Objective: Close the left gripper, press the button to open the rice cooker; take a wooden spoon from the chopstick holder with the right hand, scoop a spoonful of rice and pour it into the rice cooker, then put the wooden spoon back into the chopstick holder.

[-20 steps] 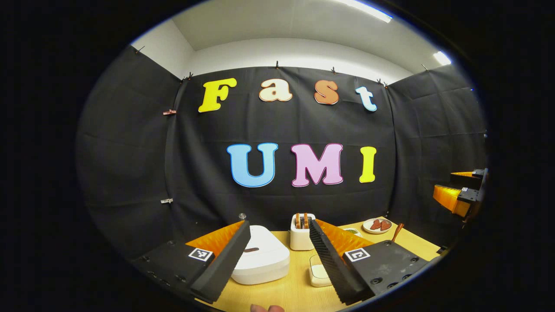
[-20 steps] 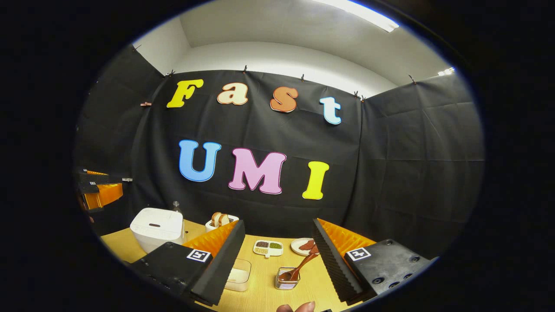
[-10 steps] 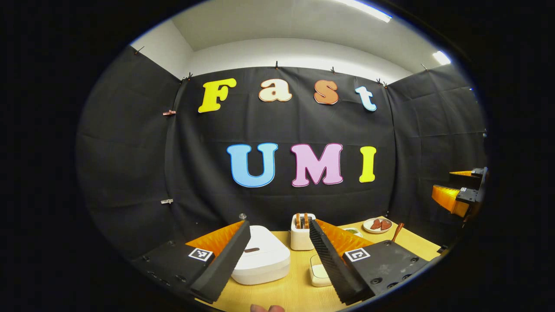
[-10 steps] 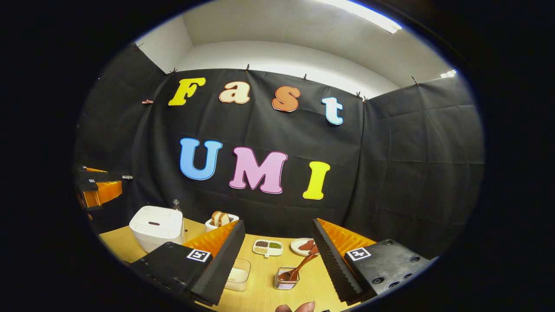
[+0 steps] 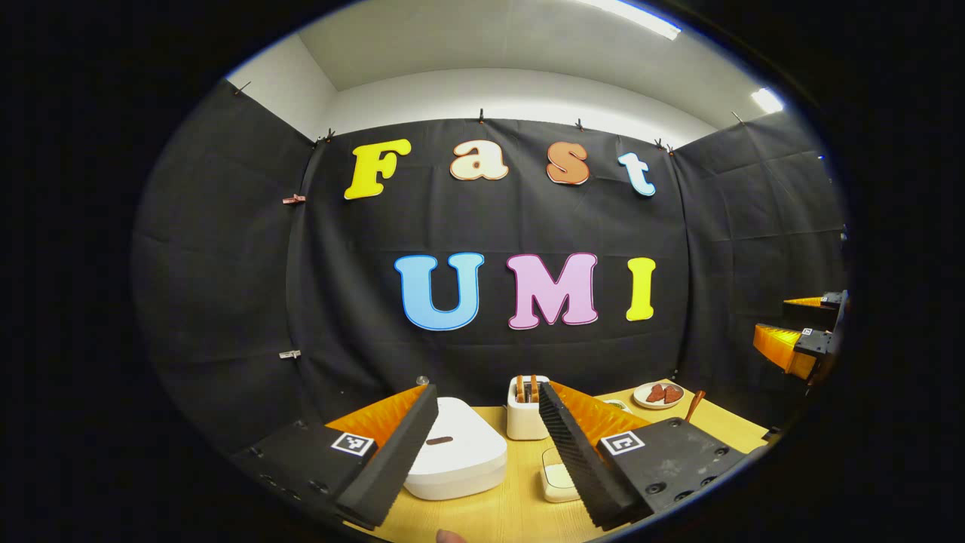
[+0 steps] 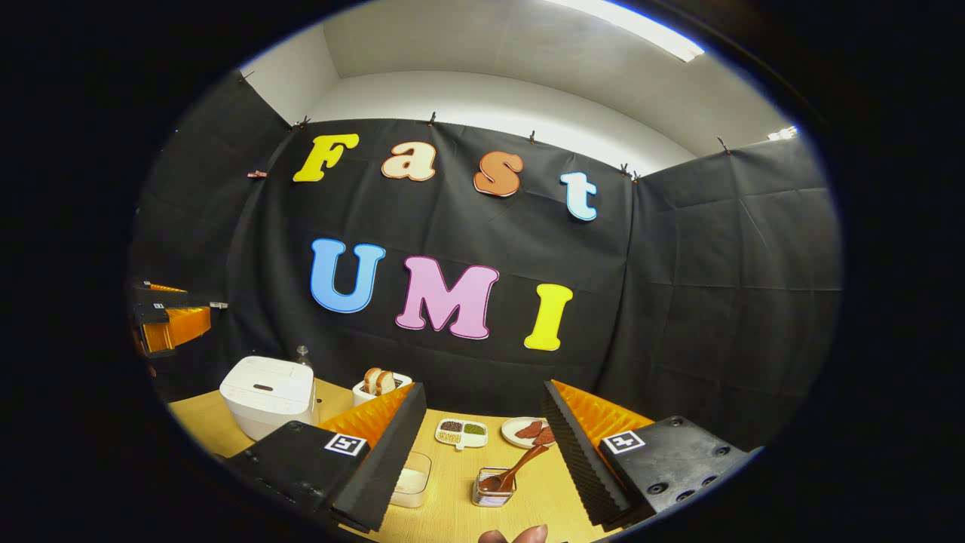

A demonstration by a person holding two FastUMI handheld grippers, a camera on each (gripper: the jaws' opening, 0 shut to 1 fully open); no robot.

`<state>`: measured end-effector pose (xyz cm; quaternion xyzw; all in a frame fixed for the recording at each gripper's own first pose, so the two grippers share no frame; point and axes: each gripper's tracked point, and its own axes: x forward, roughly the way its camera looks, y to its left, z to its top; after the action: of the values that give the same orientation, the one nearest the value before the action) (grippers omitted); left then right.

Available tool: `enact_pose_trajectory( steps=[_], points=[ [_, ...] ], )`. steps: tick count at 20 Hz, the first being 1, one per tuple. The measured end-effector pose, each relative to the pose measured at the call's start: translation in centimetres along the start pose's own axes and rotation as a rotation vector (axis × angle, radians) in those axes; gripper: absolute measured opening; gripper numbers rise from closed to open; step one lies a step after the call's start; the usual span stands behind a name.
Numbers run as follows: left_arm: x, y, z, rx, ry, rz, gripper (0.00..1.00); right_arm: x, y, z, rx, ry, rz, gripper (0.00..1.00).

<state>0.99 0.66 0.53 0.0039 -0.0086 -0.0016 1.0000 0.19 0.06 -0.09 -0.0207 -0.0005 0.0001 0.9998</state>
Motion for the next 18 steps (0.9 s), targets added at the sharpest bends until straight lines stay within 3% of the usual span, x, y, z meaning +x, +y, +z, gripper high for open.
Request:
enact_pose_trajectory(
  steps=[3, 7, 10, 11, 12, 18],
  points=[
    [1.1, 1.1, 0.3, 0.010, -0.007, -0.002, 0.82, 0.1, 0.0, 0.0, -0.011, -0.005, -0.004, 0.97],
    [3.4, 2.7, 0.0, 0.012, 0.000, -0.009, 0.40, 0.3, 0.1, 0.0, -0.035, -0.010, -0.009, 0.97],
    [5.6, 1.6, -2.6, -0.013, 0.068, -0.134, 0.08, 0.5, -0.1, 0.4, -0.037, -0.023, -0.029, 0.98],
    [6.5, 1.4, -3.8, -0.024, 0.104, -0.171, 0.04, 0.6, -0.2, 0.5, -0.038, -0.030, -0.035, 0.98],
    [7.8, 2.1, -5.0, -0.039, 0.133, -0.188, 0.07, 1.0, -0.4, 0.5, -0.040, -0.033, -0.040, 0.97],
    [15.6, 7.3, -13.0, -0.155, 0.347, -0.171, 0.07, 1.9, -2.1, 0.9, -0.062, -0.037, -0.115, 0.97]
  ],
)
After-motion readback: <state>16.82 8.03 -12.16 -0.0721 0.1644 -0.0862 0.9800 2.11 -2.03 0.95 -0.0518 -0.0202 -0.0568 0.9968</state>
